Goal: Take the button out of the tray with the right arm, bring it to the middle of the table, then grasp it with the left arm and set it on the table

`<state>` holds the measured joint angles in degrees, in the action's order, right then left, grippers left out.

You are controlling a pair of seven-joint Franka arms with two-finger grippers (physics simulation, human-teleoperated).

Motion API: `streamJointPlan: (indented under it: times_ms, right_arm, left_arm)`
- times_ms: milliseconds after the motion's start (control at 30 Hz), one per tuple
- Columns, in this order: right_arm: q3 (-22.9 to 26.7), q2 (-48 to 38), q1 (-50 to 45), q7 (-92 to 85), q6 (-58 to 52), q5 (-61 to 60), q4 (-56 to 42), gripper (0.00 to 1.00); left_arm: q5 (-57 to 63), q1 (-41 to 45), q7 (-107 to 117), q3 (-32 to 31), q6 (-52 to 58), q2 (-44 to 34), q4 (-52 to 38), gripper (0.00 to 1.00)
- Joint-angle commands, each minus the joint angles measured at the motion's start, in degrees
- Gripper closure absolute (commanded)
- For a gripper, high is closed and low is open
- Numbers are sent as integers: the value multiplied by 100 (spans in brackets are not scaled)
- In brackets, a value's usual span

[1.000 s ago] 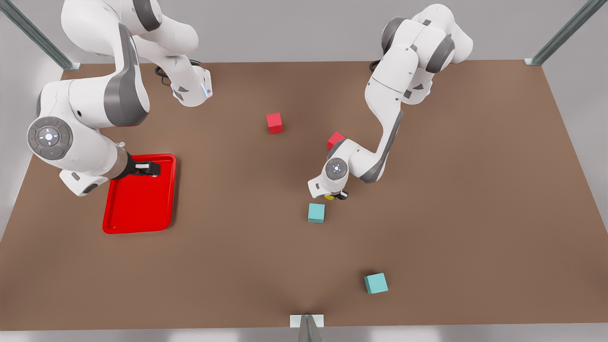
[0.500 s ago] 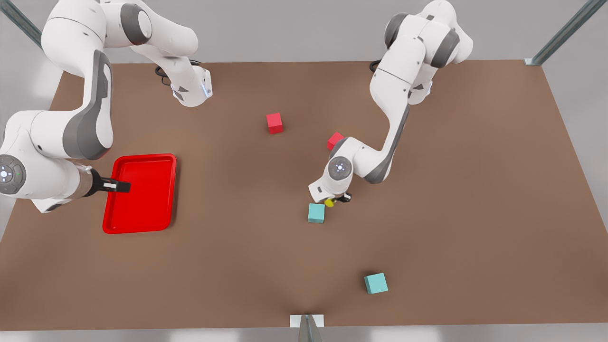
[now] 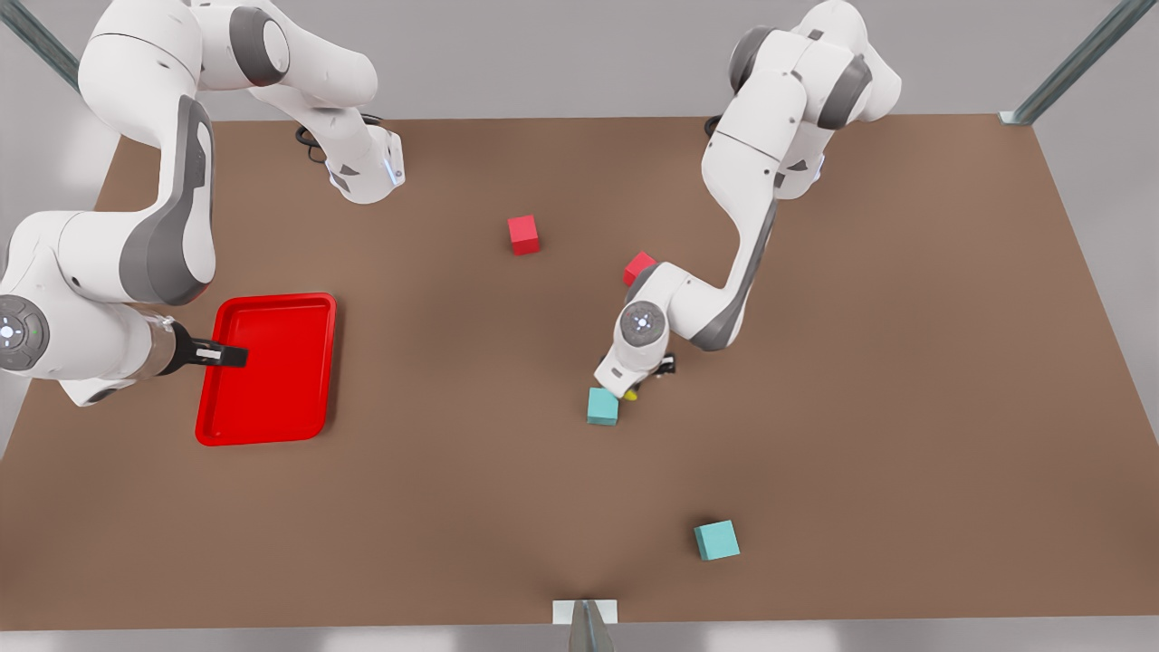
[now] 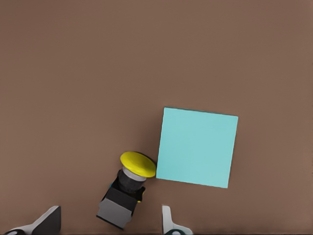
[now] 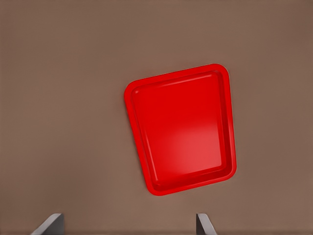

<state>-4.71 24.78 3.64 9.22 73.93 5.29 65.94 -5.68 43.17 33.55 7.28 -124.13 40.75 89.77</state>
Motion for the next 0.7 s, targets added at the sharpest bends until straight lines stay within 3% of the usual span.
streamJointPlan:
  times_ms: [0,167,233,533,567,667]
  right_arm:
    - [-3,-8,-3,-8,-2,7,-2,0]
    - [-30,-17,-144,-8,60,16,-38,0]
    - [-12,-17,-100,-25,77,16,-161,0]
    - [-21,-8,-408,-8,614,253,-319,0]
    - [-21,-8,-425,-8,614,253,-310,0]
    - [14,-8,-355,-16,622,253,-319,0]
  left_arm:
    - [-21,-19,-2237,-60,-50,-6,58,0]
    - [-12,-54,-4005,-60,-173,64,278,0]
    - [-171,-309,-4014,-385,-278,126,269,0]
    - [-197,-555,-4005,-641,-533,372,217,0]
    - [-188,-546,-4005,-649,-525,372,217,1]
    - [-197,-529,-3988,-641,-489,372,217,18]
